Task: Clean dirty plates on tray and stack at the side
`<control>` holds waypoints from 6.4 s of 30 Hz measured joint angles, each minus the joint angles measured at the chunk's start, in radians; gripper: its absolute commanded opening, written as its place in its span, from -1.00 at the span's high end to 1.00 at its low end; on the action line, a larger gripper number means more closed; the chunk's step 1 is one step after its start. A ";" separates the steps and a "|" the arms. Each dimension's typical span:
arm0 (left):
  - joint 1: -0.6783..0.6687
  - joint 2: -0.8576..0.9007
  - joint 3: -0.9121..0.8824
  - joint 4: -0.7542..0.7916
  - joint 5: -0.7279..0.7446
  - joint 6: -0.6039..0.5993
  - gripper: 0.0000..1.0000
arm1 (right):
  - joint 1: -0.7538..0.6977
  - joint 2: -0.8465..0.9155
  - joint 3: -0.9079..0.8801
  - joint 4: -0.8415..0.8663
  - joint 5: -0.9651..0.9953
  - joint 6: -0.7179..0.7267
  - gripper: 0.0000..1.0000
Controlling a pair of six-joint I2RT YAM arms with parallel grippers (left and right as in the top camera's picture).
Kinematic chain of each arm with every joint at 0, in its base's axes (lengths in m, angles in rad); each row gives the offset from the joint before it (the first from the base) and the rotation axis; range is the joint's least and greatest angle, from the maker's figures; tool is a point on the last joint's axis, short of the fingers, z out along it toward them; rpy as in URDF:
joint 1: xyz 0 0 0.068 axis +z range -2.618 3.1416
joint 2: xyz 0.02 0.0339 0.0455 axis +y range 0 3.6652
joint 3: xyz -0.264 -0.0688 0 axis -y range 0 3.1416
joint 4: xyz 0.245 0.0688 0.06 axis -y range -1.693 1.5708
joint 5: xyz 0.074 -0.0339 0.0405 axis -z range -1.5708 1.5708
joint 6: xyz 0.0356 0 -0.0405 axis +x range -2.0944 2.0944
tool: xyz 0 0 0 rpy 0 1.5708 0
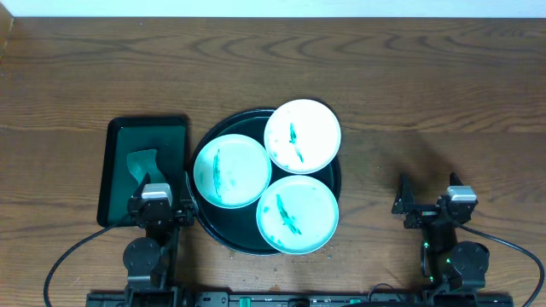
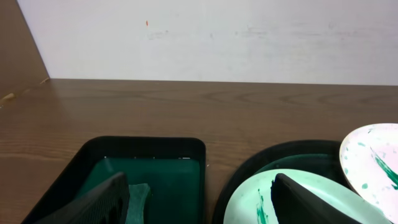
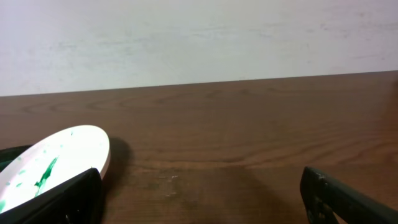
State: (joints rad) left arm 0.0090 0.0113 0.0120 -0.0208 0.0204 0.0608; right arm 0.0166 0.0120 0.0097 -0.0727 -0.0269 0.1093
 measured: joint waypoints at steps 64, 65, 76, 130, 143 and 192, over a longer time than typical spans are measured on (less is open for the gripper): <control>0.000 0.000 0.000 0.000 -0.001 0.000 -0.47 | 0.000 0.000 0.000 0.001 0.000 0.000 -0.99; 0.000 0.000 0.000 0.000 -0.001 0.000 -0.47 | 0.000 0.000 0.000 0.001 0.000 0.000 -0.99; 0.000 0.000 0.000 0.001 -0.001 0.000 -0.47 | 0.000 0.000 0.000 0.001 0.000 0.000 -0.99; 0.063 1.382 1.442 -1.071 0.109 -0.005 -0.47 | 0.000 1.322 1.171 -0.755 -0.161 -0.070 -0.99; 0.074 1.590 1.444 -1.076 0.097 -0.061 -0.47 | 0.209 1.566 1.199 -0.630 -0.448 0.101 -0.25; 0.252 1.590 1.502 -1.124 -0.076 -0.185 -0.45 | 0.765 2.158 1.566 -0.690 -0.041 0.462 0.84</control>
State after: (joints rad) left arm 0.2611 1.6009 1.5139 -1.1450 -0.0559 -0.1242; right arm 0.7818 2.1704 1.5757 -0.7631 -0.0681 0.5716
